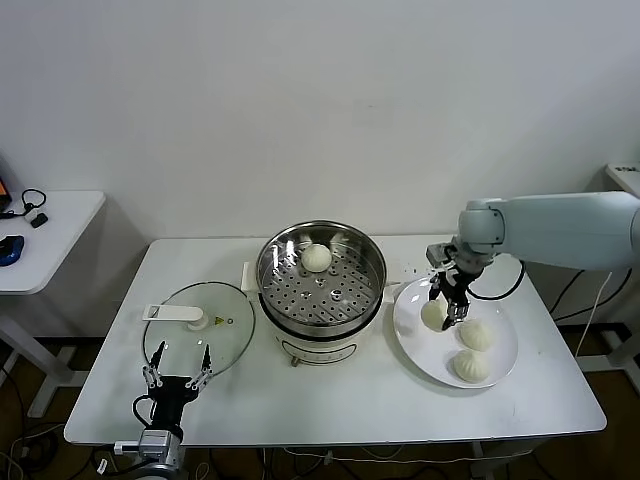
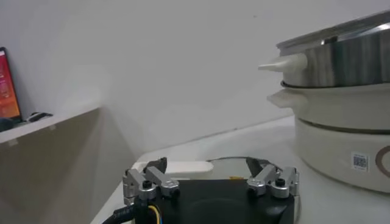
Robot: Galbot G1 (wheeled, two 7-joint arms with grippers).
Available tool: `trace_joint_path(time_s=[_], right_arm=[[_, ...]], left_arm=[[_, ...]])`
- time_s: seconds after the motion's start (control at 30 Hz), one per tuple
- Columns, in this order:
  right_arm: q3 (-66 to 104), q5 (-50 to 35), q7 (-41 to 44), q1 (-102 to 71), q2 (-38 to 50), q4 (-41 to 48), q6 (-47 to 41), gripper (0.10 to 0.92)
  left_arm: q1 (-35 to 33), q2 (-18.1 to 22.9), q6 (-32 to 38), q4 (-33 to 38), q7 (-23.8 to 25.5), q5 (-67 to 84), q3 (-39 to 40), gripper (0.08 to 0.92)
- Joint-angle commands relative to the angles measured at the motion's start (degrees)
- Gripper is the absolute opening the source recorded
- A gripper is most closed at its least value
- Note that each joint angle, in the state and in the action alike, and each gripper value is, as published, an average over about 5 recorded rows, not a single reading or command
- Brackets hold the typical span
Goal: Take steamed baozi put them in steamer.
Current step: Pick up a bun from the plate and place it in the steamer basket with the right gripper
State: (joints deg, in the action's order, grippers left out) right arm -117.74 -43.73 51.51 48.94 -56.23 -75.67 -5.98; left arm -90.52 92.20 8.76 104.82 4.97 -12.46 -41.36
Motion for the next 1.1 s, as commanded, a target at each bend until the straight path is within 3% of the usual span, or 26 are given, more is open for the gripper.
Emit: trace_joint_path(time_s=[0.03, 0.53, 1.1], right_arm=[[-2.7, -4.7, 2.5, 11.4, -0.6, -5.2, 0.3, 0.683], [-2.6, -14.7, 7.9, 20.6, -8.6, -3.5, 0.4, 0.687], [6.5, -17.3, 2.8, 10.8, -21.6, 2.4, -4.6, 0.69]], left_arm=[[-0.1, 2.8, -0.1, 0.3, 0.0, -0.1, 0.2, 0.823], [-0.1, 2.8, -0.4, 0.6, 0.1, -0.3, 0.9, 0.823], [0.1, 2.5, -0.6, 0.7, 0.1, 0.0, 0.9, 0.823]])
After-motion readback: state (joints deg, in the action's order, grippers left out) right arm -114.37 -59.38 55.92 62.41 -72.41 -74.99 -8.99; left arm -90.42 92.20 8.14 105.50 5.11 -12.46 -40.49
